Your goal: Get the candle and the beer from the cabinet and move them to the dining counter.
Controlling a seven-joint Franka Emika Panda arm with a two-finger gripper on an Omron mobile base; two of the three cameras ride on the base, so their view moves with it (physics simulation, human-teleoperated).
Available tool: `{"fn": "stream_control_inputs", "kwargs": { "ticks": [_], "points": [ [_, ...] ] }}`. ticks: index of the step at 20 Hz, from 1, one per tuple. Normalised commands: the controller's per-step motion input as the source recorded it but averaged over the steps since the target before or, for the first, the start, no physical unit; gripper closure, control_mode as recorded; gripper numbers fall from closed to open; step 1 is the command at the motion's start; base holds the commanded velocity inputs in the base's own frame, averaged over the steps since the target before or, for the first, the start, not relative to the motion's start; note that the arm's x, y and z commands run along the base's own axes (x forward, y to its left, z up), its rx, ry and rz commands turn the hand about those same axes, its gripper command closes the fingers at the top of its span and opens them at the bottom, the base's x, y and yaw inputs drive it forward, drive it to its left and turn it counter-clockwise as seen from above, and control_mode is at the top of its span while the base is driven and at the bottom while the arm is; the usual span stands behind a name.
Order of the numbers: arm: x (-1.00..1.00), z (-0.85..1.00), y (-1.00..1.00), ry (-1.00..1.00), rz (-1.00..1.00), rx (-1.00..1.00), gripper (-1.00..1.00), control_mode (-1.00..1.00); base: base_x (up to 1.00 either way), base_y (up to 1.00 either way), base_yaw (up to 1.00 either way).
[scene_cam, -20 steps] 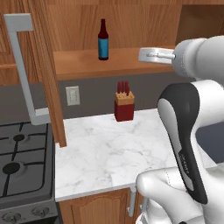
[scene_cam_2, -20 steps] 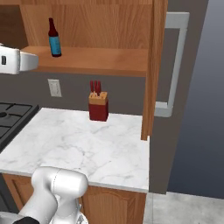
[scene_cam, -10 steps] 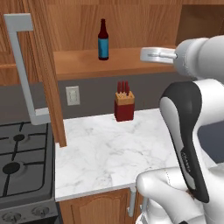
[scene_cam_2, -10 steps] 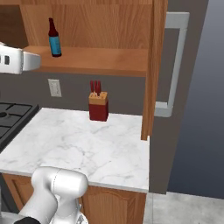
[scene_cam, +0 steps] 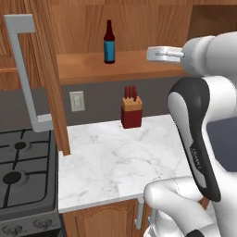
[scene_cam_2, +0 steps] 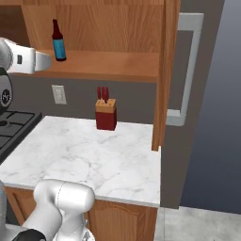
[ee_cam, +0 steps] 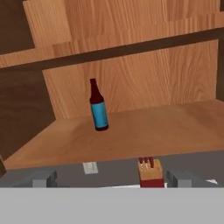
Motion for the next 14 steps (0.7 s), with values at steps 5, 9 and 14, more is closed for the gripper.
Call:
{"fn": "stream_control_inputs", "kwargs": {
  "ticks": [5, 9, 14],
  "points": [
    [0.39, 0.0, 0.03, 0.0, 0.01, 0.0, -1.0, -1.0, 0.0, 0.0, 0.0],
    [0.57, 0.05, 0.34, 0.02, 0.0, -0.02, -1.0, -1.0, 0.0, 0.0, 0.0],
    [0.44, 0.16, 0.27, 0.02, 0.0, -0.06, -1.0, -1.0, 0.0, 0.0, 0.0]
  ]
}}
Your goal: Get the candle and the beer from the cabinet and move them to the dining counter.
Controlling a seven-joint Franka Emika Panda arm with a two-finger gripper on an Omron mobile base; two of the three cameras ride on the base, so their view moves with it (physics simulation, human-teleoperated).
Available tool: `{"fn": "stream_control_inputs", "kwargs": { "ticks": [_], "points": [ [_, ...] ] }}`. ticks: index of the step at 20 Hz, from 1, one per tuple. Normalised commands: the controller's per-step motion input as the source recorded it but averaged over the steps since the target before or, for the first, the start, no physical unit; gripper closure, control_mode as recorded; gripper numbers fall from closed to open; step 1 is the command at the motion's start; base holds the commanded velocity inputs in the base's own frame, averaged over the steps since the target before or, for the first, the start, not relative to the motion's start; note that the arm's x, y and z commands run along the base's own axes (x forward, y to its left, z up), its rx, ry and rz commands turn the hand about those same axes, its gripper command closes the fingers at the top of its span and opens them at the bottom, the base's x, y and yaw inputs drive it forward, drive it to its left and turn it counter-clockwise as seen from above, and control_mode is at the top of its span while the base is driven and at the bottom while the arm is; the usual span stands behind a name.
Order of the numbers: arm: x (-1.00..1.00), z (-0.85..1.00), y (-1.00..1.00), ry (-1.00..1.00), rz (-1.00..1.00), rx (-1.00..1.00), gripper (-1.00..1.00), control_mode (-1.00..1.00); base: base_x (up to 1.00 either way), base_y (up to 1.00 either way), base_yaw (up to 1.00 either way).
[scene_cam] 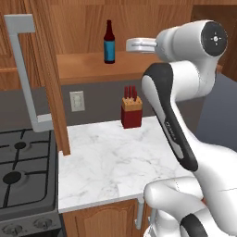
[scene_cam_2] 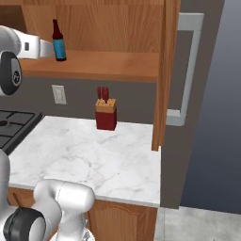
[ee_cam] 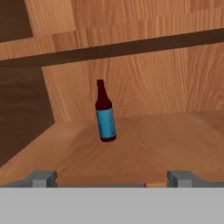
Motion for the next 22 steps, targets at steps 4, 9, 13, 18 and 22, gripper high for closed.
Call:
{"fn": "stream_control_inputs", "kwargs": {
  "ticks": [4, 9, 13, 18, 22],
  "points": [
    [0.26, 0.12, 0.12, -0.08, 0.0, -0.04, -1.0, -1.0, 0.0, 0.0, 0.0],
    [0.21, 0.05, 0.01, -0.13, 0.0, 0.0, -1.0, -1.0, 0.0, 0.0, 0.0],
    [0.22, 0.0, 0.0, -0.04, 0.0, 0.0, -1.0, -1.0, 0.0, 0.0, 0.0],
    [0.32, -0.01, 0.01, 0.0, 0.0, 0.0, -1.0, -1.0, 0.0, 0.0, 0.0],
    [0.43, -0.04, 0.01, 0.0, 0.0, 0.0, -1.0, -1.0, 0.0, 0.0, 0.0]
  ]
}}
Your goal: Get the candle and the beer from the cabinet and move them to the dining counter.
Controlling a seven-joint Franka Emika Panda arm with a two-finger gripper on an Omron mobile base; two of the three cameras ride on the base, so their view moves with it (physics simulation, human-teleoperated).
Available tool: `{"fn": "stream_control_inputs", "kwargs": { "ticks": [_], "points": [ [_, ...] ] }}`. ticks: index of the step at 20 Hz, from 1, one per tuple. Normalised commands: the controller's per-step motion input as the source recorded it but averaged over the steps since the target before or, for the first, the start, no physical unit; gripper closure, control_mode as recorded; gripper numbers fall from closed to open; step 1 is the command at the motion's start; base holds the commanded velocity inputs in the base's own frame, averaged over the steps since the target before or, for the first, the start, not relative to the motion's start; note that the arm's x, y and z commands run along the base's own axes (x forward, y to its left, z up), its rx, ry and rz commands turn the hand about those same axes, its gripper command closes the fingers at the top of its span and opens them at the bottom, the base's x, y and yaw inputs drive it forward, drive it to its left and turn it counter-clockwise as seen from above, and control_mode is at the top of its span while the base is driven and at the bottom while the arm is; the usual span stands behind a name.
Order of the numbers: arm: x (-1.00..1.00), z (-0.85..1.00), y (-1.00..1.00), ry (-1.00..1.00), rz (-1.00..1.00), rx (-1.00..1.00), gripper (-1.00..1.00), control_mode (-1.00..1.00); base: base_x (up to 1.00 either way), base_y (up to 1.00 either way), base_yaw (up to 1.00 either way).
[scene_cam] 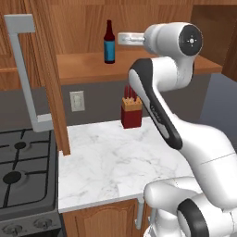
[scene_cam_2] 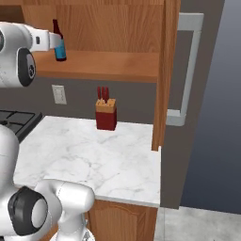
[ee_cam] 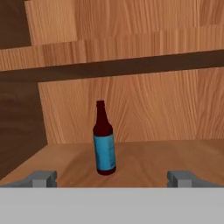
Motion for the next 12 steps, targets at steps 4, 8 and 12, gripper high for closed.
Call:
{"fn": "stream_control_inputs", "kwargs": {
  "ticks": [4, 8, 12],
  "points": [
    [0.43, -0.08, 0.07, 0.0, 0.0, 0.0, -1.0, -1.0, 0.0, 0.0, 0.0],
    [0.46, -0.18, 0.14, 0.0, 0.0, -0.01, -1.0, -1.0, 0.0, 0.0, 0.0],
    [0.44, -0.25, 0.18, 0.0, 0.0, -0.02, -1.0, -1.0, 0.0, 0.0, 0.0]
  ]
}}
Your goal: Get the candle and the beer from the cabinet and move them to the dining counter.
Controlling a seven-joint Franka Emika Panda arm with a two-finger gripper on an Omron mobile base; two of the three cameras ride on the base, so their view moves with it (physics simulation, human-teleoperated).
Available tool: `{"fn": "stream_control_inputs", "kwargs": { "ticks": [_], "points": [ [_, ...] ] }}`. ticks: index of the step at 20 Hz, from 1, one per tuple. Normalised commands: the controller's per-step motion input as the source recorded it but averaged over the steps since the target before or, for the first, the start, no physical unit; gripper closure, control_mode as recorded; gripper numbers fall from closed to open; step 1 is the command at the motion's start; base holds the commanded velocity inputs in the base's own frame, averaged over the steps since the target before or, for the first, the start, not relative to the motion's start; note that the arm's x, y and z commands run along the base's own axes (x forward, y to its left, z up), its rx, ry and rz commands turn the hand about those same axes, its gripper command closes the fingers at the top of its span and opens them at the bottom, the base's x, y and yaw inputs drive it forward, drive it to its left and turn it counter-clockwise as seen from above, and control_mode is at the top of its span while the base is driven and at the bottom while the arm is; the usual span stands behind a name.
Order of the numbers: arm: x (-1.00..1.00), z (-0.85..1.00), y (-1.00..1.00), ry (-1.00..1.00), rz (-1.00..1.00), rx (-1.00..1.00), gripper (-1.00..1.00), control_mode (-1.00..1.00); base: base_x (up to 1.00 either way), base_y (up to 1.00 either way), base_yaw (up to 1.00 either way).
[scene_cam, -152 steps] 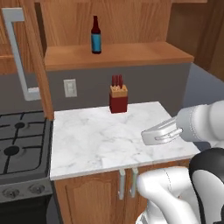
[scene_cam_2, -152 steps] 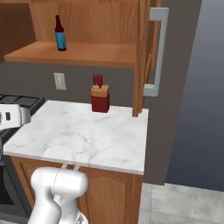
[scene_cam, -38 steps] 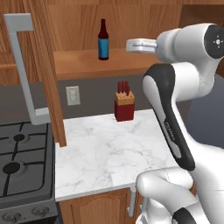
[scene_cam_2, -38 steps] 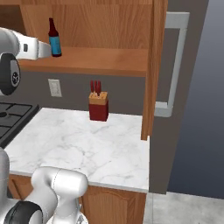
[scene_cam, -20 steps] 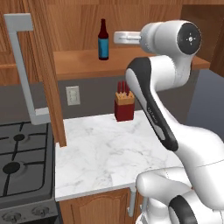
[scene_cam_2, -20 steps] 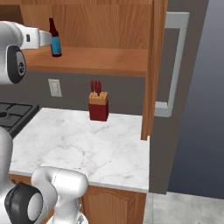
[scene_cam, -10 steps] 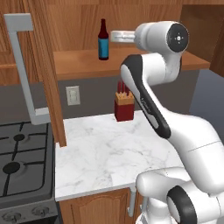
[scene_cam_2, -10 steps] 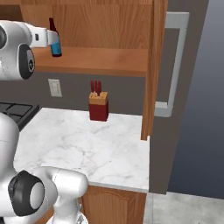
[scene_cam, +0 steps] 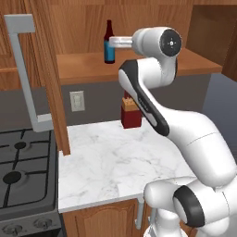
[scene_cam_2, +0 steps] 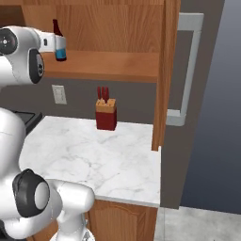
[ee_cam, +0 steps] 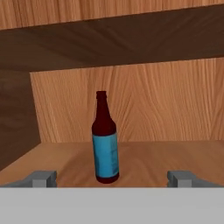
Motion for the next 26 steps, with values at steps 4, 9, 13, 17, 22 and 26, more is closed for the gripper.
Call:
{"fn": "stream_control_inputs", "kwargs": {
  "ticks": [4, 9, 13, 17, 22, 26],
  "points": [
    [0.44, -0.2, 0.16, 0.0, 0.0, -0.01, -1.0, -1.0, 0.0, 0.0, 0.0],
    [0.43, -0.08, 0.12, 0.0, 0.0, 0.0, -1.0, -1.0, 0.0, 0.0, 0.0],
    [0.42, 0.0, 0.07, 0.0, 0.0, 0.0, -1.0, -1.0, 0.0, 0.0, 0.0],
    [0.42, 0.0, 0.06, 0.0, 0.0, 0.0, -1.0, -1.0, 0.0, 0.0, 0.0],
    [0.38, -0.03, 0.09, 0.0, 0.0, 0.0, -1.0, -1.0, 0.0, 0.0, 0.0],
    [0.26, -0.03, 0.12, 0.0, 0.0, 0.0, -1.0, -1.0, 0.0, 0.0, 0.0]
  ]
}}
